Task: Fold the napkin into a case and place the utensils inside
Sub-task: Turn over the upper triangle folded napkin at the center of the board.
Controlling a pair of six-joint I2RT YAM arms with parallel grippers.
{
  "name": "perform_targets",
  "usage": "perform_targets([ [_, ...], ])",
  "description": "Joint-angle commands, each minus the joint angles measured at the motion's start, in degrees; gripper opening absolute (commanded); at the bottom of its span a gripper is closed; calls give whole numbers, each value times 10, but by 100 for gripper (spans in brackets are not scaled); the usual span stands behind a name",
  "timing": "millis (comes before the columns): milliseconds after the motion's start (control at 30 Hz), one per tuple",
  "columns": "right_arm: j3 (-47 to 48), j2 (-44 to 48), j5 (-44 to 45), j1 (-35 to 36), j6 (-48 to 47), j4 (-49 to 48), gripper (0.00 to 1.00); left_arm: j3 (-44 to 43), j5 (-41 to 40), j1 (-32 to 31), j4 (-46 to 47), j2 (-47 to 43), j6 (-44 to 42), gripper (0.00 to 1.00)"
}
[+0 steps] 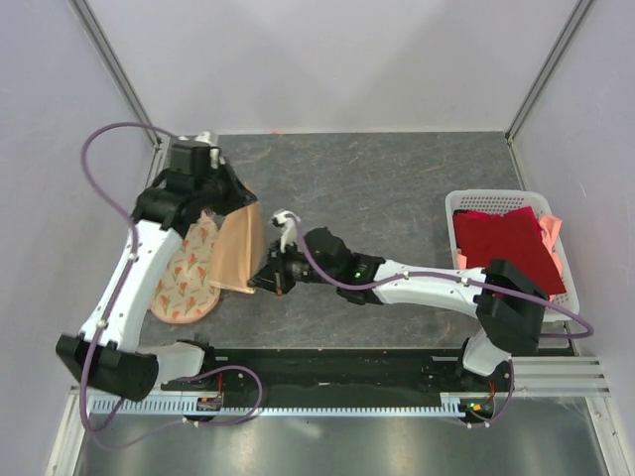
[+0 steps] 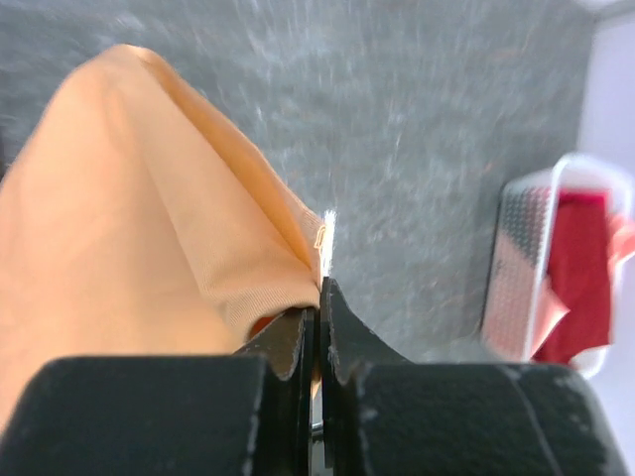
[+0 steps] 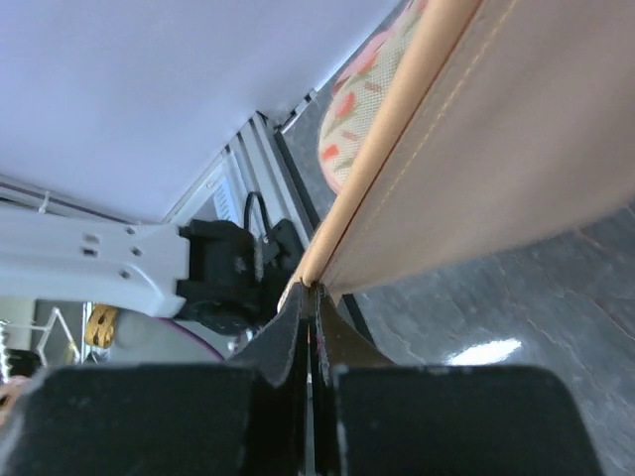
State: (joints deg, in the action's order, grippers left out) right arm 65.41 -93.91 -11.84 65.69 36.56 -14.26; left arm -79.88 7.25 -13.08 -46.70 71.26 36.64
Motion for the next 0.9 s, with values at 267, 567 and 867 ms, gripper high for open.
perform_targets([
  [267,-421,57,-205,-123,100,-231,0,-18,-160,-221,245,325,17,2],
  [567,-525,140,-173,-182,88,-172,0,-102,-155,-279,248,429,52,2],
  [867,-513,256,-77,-217,30,54,0,-136,-100,-300,266,444,56,23],
])
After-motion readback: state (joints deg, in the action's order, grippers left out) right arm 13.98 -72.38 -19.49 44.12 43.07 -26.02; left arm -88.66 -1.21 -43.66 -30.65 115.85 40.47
